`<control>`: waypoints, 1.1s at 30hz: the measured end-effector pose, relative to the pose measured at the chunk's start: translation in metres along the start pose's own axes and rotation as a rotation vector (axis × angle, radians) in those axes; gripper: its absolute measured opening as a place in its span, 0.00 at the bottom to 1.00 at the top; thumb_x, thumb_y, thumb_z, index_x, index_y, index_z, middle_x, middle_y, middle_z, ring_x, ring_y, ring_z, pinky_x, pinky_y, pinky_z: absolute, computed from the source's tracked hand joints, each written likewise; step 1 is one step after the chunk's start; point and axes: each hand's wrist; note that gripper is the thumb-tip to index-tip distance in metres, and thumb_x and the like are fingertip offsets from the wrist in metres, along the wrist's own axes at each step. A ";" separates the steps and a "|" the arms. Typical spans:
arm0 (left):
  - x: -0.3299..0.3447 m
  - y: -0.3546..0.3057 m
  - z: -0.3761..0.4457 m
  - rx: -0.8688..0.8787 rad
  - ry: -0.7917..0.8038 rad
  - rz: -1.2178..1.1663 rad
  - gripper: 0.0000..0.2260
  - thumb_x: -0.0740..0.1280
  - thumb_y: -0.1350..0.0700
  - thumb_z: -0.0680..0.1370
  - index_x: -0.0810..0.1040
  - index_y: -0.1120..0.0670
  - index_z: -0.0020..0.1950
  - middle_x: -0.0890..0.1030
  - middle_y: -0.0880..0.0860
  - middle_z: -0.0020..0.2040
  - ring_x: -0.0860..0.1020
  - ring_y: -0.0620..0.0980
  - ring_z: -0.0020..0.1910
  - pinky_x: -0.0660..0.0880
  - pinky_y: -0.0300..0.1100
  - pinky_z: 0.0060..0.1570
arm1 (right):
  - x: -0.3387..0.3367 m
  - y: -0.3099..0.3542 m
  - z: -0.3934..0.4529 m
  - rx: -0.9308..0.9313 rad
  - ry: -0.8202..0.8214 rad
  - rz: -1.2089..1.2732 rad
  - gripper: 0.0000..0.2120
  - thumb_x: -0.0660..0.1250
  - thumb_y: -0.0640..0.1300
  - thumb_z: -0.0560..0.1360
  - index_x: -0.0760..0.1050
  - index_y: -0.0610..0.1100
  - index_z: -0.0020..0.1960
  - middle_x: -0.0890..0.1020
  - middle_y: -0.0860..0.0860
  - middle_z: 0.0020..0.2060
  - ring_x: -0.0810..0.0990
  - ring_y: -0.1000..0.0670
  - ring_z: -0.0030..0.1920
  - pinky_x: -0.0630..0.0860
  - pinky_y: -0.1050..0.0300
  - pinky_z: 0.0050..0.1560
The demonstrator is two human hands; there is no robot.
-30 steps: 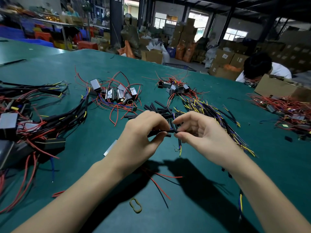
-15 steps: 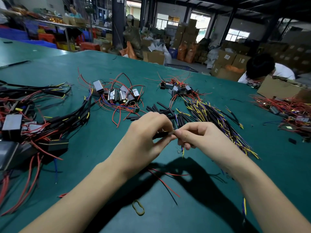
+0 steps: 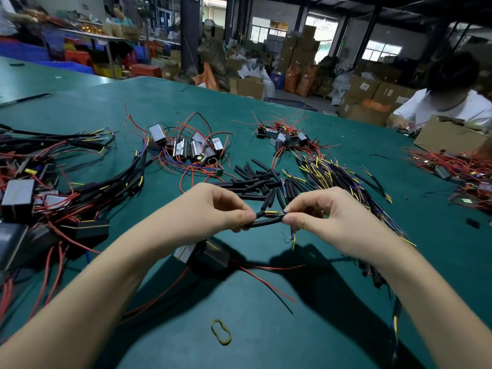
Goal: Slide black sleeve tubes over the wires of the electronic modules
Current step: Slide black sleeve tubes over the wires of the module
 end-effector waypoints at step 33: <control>0.002 -0.005 -0.005 0.156 -0.024 0.214 0.03 0.73 0.54 0.71 0.83 0.51 0.38 0.81 0.46 0.30 0.72 0.39 0.28 0.68 0.29 0.30 | -0.003 0.005 -0.002 0.019 0.042 -0.020 0.05 0.70 0.42 0.74 0.82 0.47 0.40 0.78 0.57 0.28 0.70 0.62 0.29 0.65 0.71 0.34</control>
Point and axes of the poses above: each hand's wrist, its own z-axis towards the middle knuckle, its own x-axis out of the palm, y = z × x
